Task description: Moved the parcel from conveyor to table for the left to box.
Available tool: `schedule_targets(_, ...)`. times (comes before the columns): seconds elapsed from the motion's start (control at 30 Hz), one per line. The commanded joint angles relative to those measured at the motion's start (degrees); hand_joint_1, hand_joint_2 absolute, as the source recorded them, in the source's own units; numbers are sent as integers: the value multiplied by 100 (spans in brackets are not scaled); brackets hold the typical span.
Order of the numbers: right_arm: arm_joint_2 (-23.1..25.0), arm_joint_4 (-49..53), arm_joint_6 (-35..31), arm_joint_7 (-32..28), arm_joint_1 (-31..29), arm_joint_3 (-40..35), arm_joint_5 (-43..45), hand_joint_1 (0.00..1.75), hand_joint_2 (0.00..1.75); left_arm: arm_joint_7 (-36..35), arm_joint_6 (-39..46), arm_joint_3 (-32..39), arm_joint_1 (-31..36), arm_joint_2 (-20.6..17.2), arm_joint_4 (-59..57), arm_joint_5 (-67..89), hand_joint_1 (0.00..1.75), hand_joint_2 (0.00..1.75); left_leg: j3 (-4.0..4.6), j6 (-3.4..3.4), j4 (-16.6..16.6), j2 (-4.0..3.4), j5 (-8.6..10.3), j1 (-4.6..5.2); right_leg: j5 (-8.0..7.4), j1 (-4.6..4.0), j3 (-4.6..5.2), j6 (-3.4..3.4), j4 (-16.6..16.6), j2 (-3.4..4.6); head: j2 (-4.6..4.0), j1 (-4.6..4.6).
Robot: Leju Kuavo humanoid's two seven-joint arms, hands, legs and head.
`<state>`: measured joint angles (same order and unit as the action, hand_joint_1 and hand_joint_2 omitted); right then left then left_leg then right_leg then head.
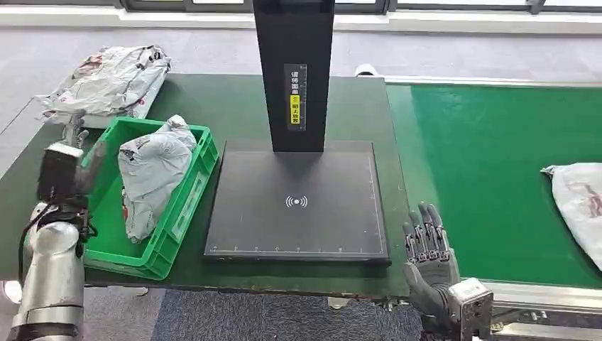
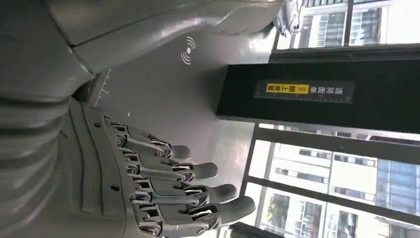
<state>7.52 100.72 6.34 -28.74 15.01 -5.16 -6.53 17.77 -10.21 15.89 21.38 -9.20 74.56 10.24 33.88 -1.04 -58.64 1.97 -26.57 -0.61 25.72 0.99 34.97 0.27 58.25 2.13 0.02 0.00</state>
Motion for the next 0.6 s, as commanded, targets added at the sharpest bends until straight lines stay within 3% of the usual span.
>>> schedule_targets(0.03, 41, -348, -41, 296, -115, 447, -40, 0, 175, 397, 218, 133, -541, 643, 1373, -925, 0, 175, -11, 8, 7, -4, -1, -5, 2, -11, -21, -2, -16, -32, 0, 0)
schedule_targets(0.2, 45, -587, -33, 410, -371, 908, -26, 0, 175, 671, 100, -389, -1126, 838, 2147, -1065, 0, 175, -25, 7, 17, -15, -4, 1, -1, -5, -31, 0, -25, -22, -2, 0)
schedule_targets(0.33, 49, -610, 3, 416, -391, 949, -13, 0, 175, 673, 133, -414, -1148, 830, 2184, -1054, 0, 175, -25, 7, 20, -10, -2, 0, -1, -7, -32, -2, -29, -32, -2, 0)
schedule_targets(0.47, -64, -1430, -339, 957, -1032, 1958, -381, 0, 175, 557, -142, -1394, -1685, 1221, 2528, -492, 0, 175, -23, 8, 19, -1, -1, 2, -2, -5, -33, 0, -29, -36, 0, 0)
schedule_targets(0.6, -182, -1933, -157, 831, -1374, 2257, -404, 0, 175, 697, 243, -1800, -1757, 1243, 2392, -308, 0, 175, -19, 7, 10, 7, -1, 2, -1, -2, -28, 4, -22, -29, -2, 0)
